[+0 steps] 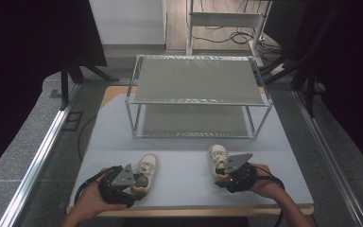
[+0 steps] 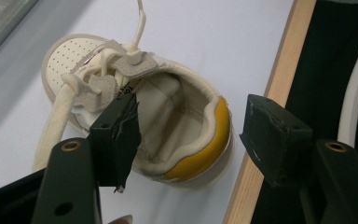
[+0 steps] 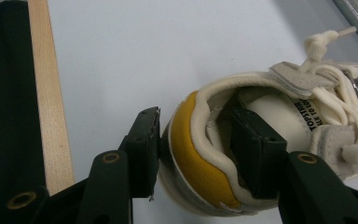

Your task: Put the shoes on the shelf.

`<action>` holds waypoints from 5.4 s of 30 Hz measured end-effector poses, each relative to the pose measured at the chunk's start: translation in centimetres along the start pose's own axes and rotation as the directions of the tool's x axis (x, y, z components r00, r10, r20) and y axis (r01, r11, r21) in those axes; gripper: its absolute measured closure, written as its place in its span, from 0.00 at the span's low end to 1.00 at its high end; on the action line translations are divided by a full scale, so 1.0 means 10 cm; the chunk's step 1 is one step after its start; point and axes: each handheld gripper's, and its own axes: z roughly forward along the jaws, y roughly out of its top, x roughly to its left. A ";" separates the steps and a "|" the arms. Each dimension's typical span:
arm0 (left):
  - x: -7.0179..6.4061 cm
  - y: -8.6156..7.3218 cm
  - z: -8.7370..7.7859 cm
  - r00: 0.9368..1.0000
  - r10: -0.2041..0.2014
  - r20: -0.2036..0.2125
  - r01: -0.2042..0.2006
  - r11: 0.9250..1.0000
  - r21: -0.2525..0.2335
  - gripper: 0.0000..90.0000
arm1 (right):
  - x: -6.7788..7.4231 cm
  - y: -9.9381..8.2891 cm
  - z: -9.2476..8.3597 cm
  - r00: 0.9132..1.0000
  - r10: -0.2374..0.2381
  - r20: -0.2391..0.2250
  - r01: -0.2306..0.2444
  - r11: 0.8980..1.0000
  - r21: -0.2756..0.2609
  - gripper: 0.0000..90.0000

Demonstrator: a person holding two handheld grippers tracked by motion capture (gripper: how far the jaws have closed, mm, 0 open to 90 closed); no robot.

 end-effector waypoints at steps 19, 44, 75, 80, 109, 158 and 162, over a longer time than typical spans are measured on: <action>-0.04 -0.01 0.16 0.999 0.031 0.019 -0.032 0.998 0.052 0.39 | -0.01 -0.02 0.01 1.000 0.010 -0.010 -0.011 1.000 -0.021 0.59; -0.02 0.04 0.22 0.984 0.125 0.126 -0.134 0.989 0.064 0.75 | -0.04 -0.03 0.03 0.995 0.006 -0.096 -0.009 0.999 -0.033 0.77; -0.08 0.31 0.19 0.976 0.190 0.109 -0.195 0.980 0.039 0.75 | 0.08 0.09 -0.09 0.995 -0.098 -0.012 0.097 0.994 -0.043 0.77; -0.11 0.35 0.22 0.974 0.197 0.114 -0.204 0.977 0.053 0.75 | 0.11 0.08 -0.04 0.994 -0.107 -0.009 0.107 0.994 -0.024 0.77; -0.12 0.44 0.22 0.972 0.207 0.106 -0.212 0.977 0.034 0.75 | 0.15 0.14 -0.01 0.991 -0.132 0.002 0.132 0.991 -0.031 0.77; -0.19 0.43 0.44 0.971 0.215 0.109 -0.223 0.973 0.063 0.75 | 0.22 0.18 0.06 0.986 -0.161 0.042 0.164 0.984 -0.064 0.77; -0.16 0.48 0.41 0.971 0.220 0.098 -0.225 0.973 0.049 0.76 | 0.22 0.23 0.01 0.982 -0.180 0.053 0.183 0.981 -0.056 0.77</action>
